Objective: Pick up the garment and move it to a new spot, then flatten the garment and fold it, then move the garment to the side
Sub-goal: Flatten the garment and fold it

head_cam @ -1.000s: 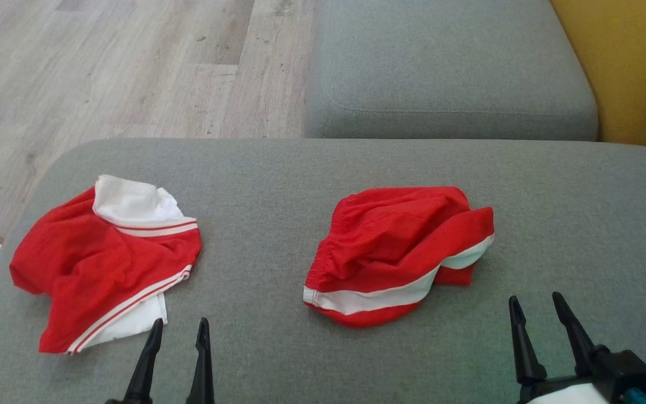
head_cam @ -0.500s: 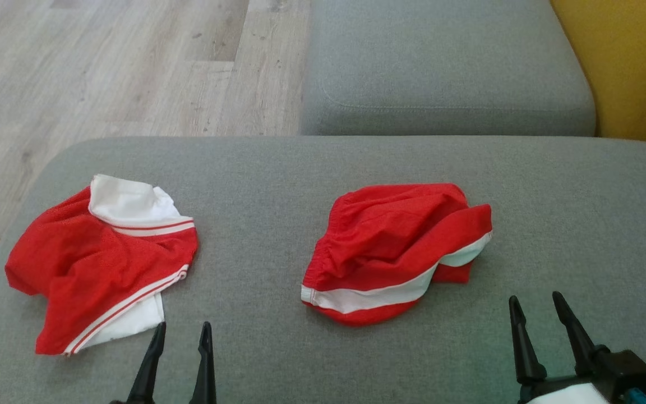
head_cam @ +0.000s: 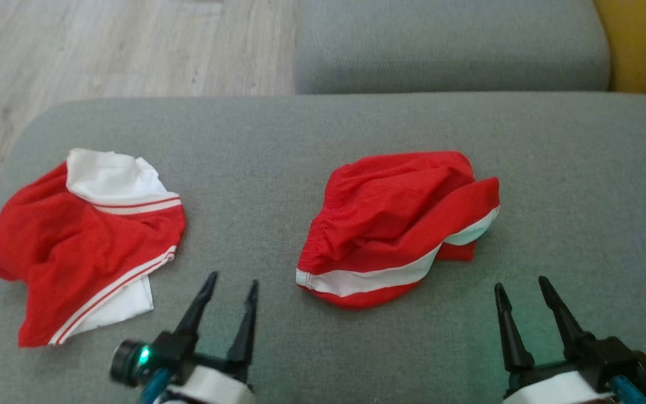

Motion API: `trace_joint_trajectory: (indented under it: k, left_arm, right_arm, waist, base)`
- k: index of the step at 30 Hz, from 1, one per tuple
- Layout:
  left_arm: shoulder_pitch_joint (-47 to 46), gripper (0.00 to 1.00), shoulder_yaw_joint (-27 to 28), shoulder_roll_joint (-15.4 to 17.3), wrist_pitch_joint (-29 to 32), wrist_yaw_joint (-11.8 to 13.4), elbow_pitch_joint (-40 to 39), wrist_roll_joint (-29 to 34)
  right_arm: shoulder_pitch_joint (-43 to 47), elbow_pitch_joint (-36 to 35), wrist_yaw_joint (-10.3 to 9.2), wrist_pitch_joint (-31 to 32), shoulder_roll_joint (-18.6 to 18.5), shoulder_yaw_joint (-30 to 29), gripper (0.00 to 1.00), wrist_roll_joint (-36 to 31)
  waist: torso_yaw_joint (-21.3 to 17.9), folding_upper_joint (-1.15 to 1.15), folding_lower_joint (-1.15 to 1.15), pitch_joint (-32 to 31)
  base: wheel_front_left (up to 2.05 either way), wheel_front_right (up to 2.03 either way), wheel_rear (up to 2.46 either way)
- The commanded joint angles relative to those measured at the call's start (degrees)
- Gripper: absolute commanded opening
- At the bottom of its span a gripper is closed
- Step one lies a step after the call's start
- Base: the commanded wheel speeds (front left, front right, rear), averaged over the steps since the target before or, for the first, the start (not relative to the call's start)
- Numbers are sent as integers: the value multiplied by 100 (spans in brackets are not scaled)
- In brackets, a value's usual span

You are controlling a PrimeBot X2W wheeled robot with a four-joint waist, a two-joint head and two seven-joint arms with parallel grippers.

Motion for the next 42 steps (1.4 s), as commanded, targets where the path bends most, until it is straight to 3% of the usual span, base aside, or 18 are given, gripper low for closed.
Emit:
trace_joint_trajectory:
  k: [1, 6, 12, 20, 29, 42]
  left_arm:
    - [-401, 100, 32, 20, -36, -57, 51, 44]
    - [-1073, 100, -506, 101, -36, -129, 873, -102]
    - [-1653, 100, -1403, 292, -36, -134, 1530, -837]
    - [-1994, 100, -1698, 423, -36, -135, 2284, -1417]
    - [-2134, 100, -2627, 762, -36, -136, 1915, -2102]
    - [-2130, 100, -3130, 1102, -36, -136, 1576, -1958]
  right_arm:
    - [-282, -185, -4, -21, -39, 173, 100, -57]
    - [-458, -215, -4, -21, -39, 248, 100, -194]
    - [-560, -206, -4, -21, -39, 264, 100, -303]
    - [-562, -215, -4, -21, -39, 262, 100, -306]
    - [-567, -223, -4, -21, -39, 267, 100, -231]
    - [-568, -225, -4, -21, -39, 237, 100, -151]
  waist:
    - [-63, 0, -1, 148]
    - [-255, 0, -1, 469]
    - [-511, 0, -1, 620]
    - [-740, 0, -1, 658]
    - [-791, 0, -1, 668]
    - [-723, 0, -1, 655]
  base:
    - [0, 0, 0]
    - [0, 0, 0]
    - [0, 0, 0]
    - [0, 0, 0]
    - [0, 0, 0]
    - [0, 0, 0]
